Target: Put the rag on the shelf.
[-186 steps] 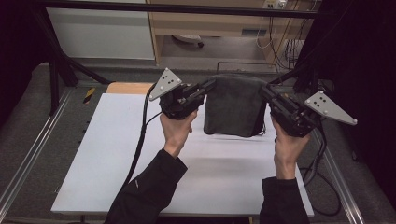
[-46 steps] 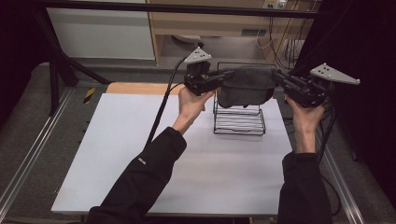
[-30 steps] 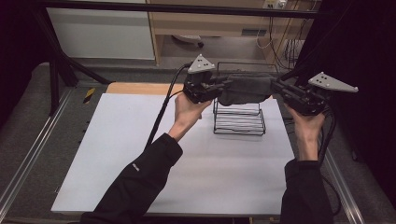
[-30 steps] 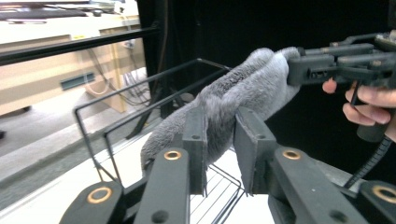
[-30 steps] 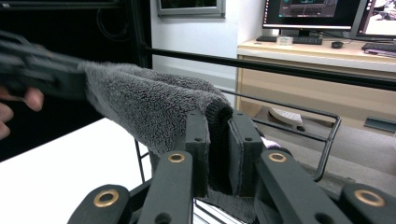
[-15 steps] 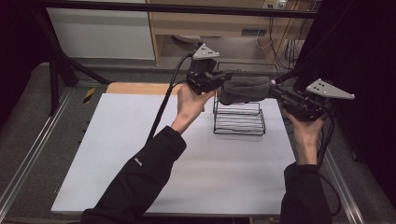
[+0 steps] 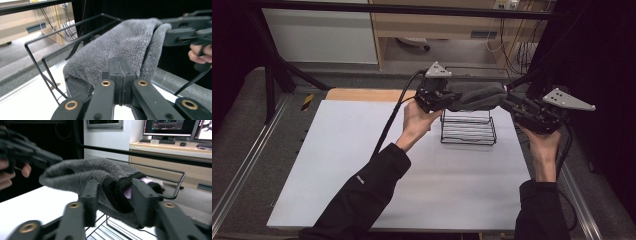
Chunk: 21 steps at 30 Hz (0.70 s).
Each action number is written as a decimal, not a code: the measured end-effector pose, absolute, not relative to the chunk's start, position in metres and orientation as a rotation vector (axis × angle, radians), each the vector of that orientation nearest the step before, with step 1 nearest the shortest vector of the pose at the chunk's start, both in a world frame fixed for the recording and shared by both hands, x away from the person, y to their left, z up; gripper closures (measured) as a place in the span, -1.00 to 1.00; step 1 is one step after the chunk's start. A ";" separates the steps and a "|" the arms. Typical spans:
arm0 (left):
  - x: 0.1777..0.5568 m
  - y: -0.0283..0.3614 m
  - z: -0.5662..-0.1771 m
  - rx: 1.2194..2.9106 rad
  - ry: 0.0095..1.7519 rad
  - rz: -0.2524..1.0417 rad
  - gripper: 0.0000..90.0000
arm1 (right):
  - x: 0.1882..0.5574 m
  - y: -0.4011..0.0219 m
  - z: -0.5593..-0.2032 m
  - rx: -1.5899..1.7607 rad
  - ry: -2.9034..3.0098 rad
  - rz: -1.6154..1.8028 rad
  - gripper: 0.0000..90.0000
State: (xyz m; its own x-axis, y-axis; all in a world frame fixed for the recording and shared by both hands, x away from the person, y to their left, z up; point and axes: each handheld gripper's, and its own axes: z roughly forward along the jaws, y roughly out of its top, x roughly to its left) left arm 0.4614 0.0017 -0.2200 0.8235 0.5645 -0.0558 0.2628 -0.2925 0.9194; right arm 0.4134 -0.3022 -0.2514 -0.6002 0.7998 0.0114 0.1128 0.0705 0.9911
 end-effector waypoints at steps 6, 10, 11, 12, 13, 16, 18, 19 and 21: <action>0.462 0.000 -0.233 1.915 0.628 0.330 0.99 | 0.406 -0.300 -0.239 0.900 1.755 1.600 0.07; 0.462 -0.001 -0.241 1.929 0.629 0.332 0.98 | 0.414 -0.294 -0.240 0.942 1.815 1.567 0.54; 0.462 0.000 -0.244 1.925 0.632 0.332 0.98 | 0.417 -0.293 -0.242 0.966 1.836 1.558 0.66; 0.462 0.000 -0.246 1.924 0.635 0.327 0.98 | 0.422 -0.291 -0.249 1.000 1.864 1.545 0.87; 0.462 0.000 -0.249 1.927 0.640 0.325 0.98 | 0.422 -0.291 -0.249 1.000 1.864 1.545 0.87; 0.464 0.000 -0.255 1.928 0.651 0.324 0.99 | 0.426 -0.290 -0.261 1.022 1.897 1.513 1.00; 0.466 0.000 -0.260 1.927 0.661 0.319 0.99 | 0.429 -0.291 -0.268 1.045 1.911 1.505 1.00; 0.467 -0.001 -0.263 1.925 0.667 0.314 0.99 | 0.430 -0.291 -0.272 1.053 1.915 1.495 1.00; 0.469 -0.002 -0.268 1.932 0.676 0.310 0.99 | 0.432 -0.292 -0.277 1.067 1.916 1.486 1.00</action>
